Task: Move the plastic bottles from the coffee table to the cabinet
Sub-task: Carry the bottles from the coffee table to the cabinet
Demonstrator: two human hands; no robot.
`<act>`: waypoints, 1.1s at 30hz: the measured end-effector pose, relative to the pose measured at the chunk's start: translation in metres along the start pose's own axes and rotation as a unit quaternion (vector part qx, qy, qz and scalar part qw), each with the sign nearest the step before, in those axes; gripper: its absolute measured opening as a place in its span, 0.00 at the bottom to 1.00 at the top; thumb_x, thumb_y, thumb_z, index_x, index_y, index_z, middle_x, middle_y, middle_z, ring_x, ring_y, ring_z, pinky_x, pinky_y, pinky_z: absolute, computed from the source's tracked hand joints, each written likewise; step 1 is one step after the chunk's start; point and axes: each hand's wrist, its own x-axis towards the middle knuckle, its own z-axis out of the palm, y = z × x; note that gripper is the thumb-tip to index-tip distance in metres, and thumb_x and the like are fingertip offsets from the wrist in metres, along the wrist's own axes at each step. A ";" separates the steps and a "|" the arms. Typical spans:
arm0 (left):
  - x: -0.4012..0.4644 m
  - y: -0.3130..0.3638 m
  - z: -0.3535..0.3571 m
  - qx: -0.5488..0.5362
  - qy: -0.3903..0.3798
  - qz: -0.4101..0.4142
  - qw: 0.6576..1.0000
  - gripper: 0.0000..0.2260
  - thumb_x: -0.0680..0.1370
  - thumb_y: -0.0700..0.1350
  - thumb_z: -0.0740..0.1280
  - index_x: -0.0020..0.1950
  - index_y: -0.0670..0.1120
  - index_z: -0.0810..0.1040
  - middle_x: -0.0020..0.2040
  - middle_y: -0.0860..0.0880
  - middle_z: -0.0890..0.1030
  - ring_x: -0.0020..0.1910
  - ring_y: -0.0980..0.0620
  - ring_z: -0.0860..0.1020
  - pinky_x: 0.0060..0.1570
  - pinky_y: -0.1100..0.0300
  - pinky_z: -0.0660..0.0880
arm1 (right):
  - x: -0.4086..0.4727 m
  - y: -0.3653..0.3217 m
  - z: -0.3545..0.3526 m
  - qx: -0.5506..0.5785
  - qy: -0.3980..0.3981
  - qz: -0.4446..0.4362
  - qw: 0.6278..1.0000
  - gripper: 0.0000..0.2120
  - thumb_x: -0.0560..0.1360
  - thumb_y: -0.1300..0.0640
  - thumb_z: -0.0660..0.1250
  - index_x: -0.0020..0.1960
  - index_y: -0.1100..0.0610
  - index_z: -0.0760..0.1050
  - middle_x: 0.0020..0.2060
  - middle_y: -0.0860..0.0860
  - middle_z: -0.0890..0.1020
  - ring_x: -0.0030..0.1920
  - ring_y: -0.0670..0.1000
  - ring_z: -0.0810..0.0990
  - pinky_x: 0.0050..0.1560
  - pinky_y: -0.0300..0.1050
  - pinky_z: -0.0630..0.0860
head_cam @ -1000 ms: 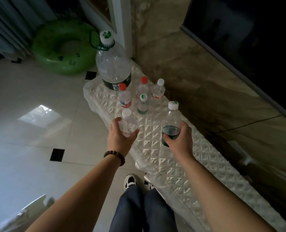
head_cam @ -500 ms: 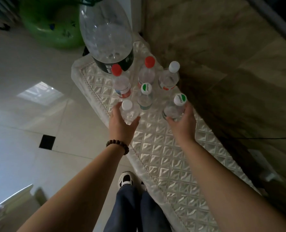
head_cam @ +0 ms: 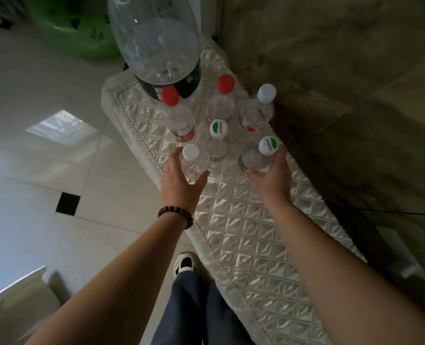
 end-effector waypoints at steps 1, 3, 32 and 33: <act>0.000 0.001 -0.001 0.009 -0.003 0.000 1.000 0.34 0.70 0.53 0.75 0.71 0.49 0.63 0.67 0.48 0.73 0.64 0.49 0.72 0.61 0.55 0.72 | 0.000 -0.001 -0.002 -0.004 -0.003 -0.001 1.000 0.41 0.65 0.60 0.78 0.73 0.57 0.61 0.68 0.56 0.72 0.68 0.54 0.70 0.60 0.35 0.62; -0.001 0.002 -0.005 0.029 -0.013 -0.005 0.999 0.39 0.69 0.56 0.74 0.74 0.48 0.60 0.70 0.48 0.69 0.69 0.49 0.68 0.66 0.51 0.69 | -0.002 -0.004 -0.008 -0.016 -0.012 -0.001 1.000 0.44 0.65 0.58 0.79 0.74 0.56 0.59 0.71 0.55 0.69 0.70 0.54 0.68 0.61 0.35 0.60; -0.203 0.053 -0.247 0.190 0.153 -0.172 0.954 0.33 0.79 0.64 0.50 0.79 0.51 0.46 0.79 0.51 0.47 0.78 0.51 0.42 0.75 0.47 0.40 | -0.198 -0.194 -0.097 -0.248 -0.205 -0.337 0.885 0.31 0.78 0.42 0.57 0.77 0.51 0.54 0.78 0.51 0.52 0.78 0.51 0.45 0.76 0.56 0.45; -0.212 0.046 -0.255 0.188 0.167 -0.190 0.949 0.33 0.79 0.64 0.50 0.79 0.51 0.47 0.79 0.50 0.48 0.78 0.51 0.43 0.75 0.47 0.41 | -0.208 -0.203 -0.088 -0.253 -0.218 -0.352 0.874 0.31 0.79 0.41 0.56 0.77 0.51 0.53 0.78 0.51 0.51 0.78 0.51 0.44 0.75 0.55 0.43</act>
